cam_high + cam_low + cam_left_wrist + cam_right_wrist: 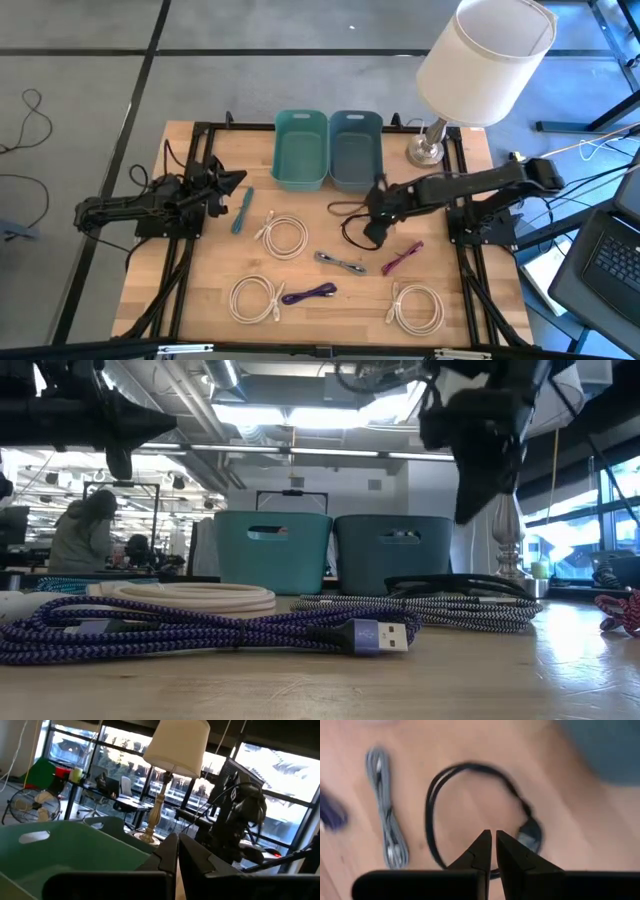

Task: Pick & Place USB Port
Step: Put the black HDMI into the blue bin

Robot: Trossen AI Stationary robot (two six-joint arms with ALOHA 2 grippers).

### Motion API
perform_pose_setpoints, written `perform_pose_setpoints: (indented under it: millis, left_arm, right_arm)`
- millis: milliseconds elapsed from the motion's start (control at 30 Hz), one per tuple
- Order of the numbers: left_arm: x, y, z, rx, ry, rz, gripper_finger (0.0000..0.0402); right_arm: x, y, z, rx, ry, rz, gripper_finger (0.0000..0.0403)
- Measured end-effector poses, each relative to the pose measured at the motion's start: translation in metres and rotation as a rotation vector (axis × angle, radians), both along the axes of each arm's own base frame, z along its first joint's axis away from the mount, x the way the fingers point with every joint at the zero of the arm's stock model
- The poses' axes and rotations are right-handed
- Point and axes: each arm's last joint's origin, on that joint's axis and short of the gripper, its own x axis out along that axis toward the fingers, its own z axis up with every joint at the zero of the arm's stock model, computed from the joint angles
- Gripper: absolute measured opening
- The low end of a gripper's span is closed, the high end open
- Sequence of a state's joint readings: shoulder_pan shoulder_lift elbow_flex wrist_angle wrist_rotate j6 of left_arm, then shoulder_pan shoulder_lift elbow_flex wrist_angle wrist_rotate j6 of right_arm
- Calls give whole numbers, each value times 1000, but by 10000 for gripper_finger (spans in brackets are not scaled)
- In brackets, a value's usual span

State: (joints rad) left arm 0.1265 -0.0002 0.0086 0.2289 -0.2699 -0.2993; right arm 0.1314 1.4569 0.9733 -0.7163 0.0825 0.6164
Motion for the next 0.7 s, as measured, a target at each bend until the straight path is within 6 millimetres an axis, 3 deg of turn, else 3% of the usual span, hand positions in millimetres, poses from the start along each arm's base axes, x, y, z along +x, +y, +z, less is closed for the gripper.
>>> perform_pose_setpoints:
  millis: [167,500,700]
  left_arm:
    - [0,0,0,-25,-8,-8,7]
    - [0,0,0,-25,-8,-8,6]
    - [0,0,0,-26,-8,-6,6]
  right_arm:
    - [10,4,-20,28,74,161,56]
    - [18,-13,-22,-89,85,208,209]
    - [16,-25,-26,-200,101,195,217]
